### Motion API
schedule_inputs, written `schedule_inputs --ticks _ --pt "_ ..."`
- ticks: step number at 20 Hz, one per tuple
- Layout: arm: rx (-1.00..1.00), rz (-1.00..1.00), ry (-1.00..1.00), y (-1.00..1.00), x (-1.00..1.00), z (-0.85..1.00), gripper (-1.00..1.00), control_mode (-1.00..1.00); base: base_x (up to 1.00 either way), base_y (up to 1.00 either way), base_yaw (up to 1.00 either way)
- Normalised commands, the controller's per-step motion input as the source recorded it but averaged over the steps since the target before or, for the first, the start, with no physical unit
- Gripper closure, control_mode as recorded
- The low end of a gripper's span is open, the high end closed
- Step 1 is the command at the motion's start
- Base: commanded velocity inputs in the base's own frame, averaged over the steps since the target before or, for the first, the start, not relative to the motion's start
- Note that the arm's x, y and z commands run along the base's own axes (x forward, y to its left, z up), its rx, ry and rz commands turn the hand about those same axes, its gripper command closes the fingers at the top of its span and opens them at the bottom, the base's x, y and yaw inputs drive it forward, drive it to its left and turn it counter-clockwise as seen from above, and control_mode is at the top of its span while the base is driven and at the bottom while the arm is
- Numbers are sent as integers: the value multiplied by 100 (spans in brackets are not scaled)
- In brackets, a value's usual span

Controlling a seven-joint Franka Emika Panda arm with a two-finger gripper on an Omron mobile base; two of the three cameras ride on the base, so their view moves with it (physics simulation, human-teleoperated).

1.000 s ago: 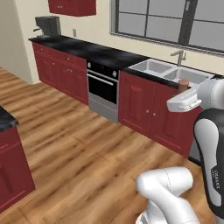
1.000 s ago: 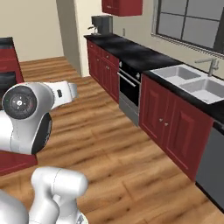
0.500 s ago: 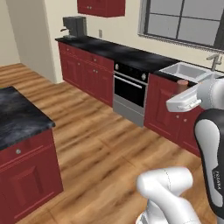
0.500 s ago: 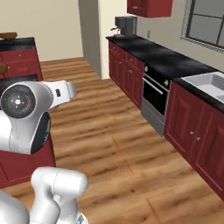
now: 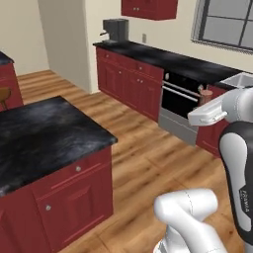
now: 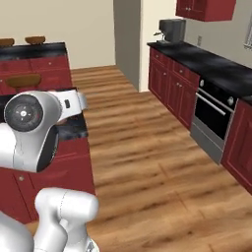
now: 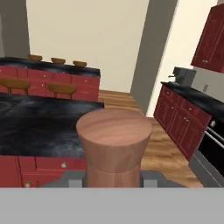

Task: Take 2 condiments from the cabinet and move them on the counter near the stove.Make sure the condiments are lined up with each other, next to each other.

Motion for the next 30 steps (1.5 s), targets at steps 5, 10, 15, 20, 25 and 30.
schedule_inputs --ticks 5,10,15,20,25,30 --pt "0 0 0 0 0 0 100 100 0 100 17" --pt "0 0 0 0 0 0 100 100 0 100 20" --pt "0 0 0 0 0 0 100 100 0 88 32" --pt "0 0 0 0 0 0 100 100 10 37 51" --pt "0 0 0 0 0 0 100 100 15 51 40" --pt "0 0 0 0 0 0 100 100 21 70 17"
